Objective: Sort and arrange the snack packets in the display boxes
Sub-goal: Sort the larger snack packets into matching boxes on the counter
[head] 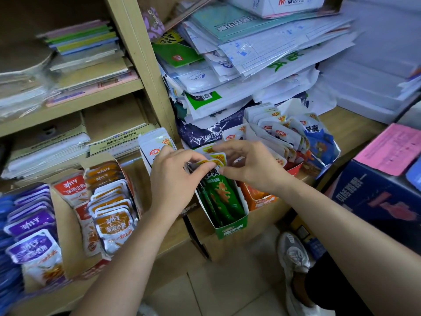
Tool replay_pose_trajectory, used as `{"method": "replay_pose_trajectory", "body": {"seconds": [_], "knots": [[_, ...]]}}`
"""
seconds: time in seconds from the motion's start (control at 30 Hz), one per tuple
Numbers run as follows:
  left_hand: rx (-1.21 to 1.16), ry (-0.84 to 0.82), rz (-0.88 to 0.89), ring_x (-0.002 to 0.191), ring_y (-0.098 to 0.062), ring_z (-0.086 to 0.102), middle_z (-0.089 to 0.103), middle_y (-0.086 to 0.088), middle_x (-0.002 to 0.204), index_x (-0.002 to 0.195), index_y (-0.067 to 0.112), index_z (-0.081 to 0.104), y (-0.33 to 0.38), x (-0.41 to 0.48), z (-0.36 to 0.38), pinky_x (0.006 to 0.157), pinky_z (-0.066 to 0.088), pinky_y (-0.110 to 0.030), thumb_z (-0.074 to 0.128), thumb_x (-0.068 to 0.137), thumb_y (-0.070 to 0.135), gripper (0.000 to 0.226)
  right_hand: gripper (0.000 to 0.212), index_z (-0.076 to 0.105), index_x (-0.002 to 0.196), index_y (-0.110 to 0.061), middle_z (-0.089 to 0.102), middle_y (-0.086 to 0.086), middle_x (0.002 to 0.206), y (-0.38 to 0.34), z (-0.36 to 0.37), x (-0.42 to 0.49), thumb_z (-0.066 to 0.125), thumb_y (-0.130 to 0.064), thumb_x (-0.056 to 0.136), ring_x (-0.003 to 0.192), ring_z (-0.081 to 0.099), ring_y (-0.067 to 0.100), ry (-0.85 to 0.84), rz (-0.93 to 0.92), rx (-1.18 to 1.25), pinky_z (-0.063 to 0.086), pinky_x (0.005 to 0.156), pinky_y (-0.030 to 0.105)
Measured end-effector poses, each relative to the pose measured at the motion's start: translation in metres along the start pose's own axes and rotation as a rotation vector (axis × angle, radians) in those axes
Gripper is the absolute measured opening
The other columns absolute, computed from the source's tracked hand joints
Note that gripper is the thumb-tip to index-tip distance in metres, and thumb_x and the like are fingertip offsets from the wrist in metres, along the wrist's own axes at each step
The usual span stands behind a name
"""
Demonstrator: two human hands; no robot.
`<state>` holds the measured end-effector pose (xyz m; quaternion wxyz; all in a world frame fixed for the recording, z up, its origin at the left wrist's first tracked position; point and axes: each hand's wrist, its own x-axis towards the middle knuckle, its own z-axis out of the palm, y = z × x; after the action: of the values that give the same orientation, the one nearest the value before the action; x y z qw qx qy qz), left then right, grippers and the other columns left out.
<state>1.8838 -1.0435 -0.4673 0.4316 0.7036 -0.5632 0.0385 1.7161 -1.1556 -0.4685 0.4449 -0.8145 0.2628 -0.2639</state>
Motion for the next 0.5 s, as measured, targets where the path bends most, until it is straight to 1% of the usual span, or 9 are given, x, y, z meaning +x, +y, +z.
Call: {"method": "replay_pose_trajectory", "body": {"seconds": [0.07, 0.1, 0.2, 0.27, 0.33, 0.4, 0.43, 0.5], "knots": [[0.001, 0.034, 0.015, 0.08, -0.014, 0.044, 0.053, 0.029, 0.069, 0.078, 0.027, 0.077, 0.005, -0.001, 0.002, 0.067, 0.042, -0.036, 0.077, 0.078, 0.046, 0.02, 0.027, 0.074, 0.115, -0.017, 0.07, -0.011, 0.087, 0.0, 0.003, 0.0, 0.077, -0.013, 0.088, 0.074, 0.061, 0.004, 0.028, -0.042, -0.05, 0.049, 0.066, 0.015], [-0.011, 0.042, 0.022, 0.08, -0.014, 0.045, 0.056, 0.027, 0.07, 0.078, 0.026, 0.077, 0.007, -0.001, 0.003, 0.067, 0.042, -0.036, 0.076, 0.078, 0.047, 0.021, 0.02, 0.075, 0.109, -0.016, 0.07, -0.008, 0.084, 0.0, 0.004, 0.0, 0.075, -0.012, 0.089, 0.071, 0.061, 0.005, 0.029, -0.063, -0.05, 0.048, 0.064, 0.015], [-0.046, 0.017, 0.034, 0.082, -0.014, 0.048, 0.067, 0.018, 0.079, 0.083, 0.03, 0.076, 0.012, 0.001, 0.003, 0.071, 0.043, -0.036, 0.072, 0.08, 0.051, 0.022, 0.011, 0.076, 0.1, -0.014, 0.072, 0.0, 0.081, 0.001, 0.003, 0.001, 0.072, -0.009, 0.091, 0.071, 0.063, 0.012, 0.04, -0.06, -0.047, 0.053, 0.064, 0.027], [-0.027, -0.004, 0.065, 0.087, -0.012, 0.053, 0.068, 0.014, 0.088, 0.096, 0.03, 0.076, 0.01, 0.001, 0.001, 0.077, 0.044, -0.031, 0.076, 0.082, 0.044, 0.02, 0.008, 0.075, 0.098, -0.012, 0.07, 0.0, 0.079, 0.001, 0.001, 0.001, 0.071, -0.007, 0.092, 0.068, 0.065, 0.017, 0.08, -0.024, -0.013, 0.056, 0.064, 0.033], [0.014, -0.007, 0.051, 0.095, -0.011, 0.056, 0.066, 0.013, 0.1, 0.113, 0.029, 0.071, 0.005, -0.002, -0.004, 0.083, 0.044, -0.028, 0.078, 0.083, 0.039, 0.033, 0.005, 0.071, 0.096, -0.011, 0.067, -0.004, 0.077, 0.001, 0.0, 0.0, 0.07, -0.006, 0.093, 0.064, 0.067, 0.019, 0.141, 0.023, 0.046, 0.058, 0.065, 0.036], [0.061, -0.023, 0.001, 0.101, -0.012, 0.057, 0.061, 0.014, 0.108, 0.123, 0.027, 0.066, -0.002, -0.009, -0.01, 0.086, 0.048, -0.032, 0.078, 0.083, 0.038, 0.043, 0.009, 0.067, 0.096, -0.013, 0.063, -0.008, 0.073, 0.002, 0.0, 0.0, 0.069, -0.005, 0.093, 0.063, 0.066, 0.017, 0.192, 0.063, 0.115, 0.059, 0.068, 0.037], [0.086, -0.042, -0.014, 0.101, -0.013, 0.057, 0.059, 0.013, 0.11, 0.123, 0.026, 0.065, -0.006, -0.013, -0.012, 0.086, 0.051, -0.035, 0.078, 0.084, 0.038, 0.043, 0.01, 0.066, 0.097, -0.013, 0.064, -0.006, 0.074, 0.002, 0.0, 0.0, 0.068, -0.004, 0.093, 0.064, 0.066, 0.016, 0.207, 0.071, 0.136, 0.06, 0.068, 0.037], [0.108, -0.078, -0.033, 0.095, -0.012, 0.059, 0.057, 0.012, 0.111, 0.118, 0.023, 0.069, -0.011, -0.021, -0.015, 0.082, 0.057, -0.039, 0.078, 0.085, 0.035, 0.037, 0.008, 0.064, 0.1, -0.011, 0.068, 0.01, 0.082, 0.002, 0.002, 0.001, 0.067, -0.005, 0.094, 0.068, 0.067, 0.019, 0.217, 0.073, 0.134, 0.061, 0.069, 0.034]]}}
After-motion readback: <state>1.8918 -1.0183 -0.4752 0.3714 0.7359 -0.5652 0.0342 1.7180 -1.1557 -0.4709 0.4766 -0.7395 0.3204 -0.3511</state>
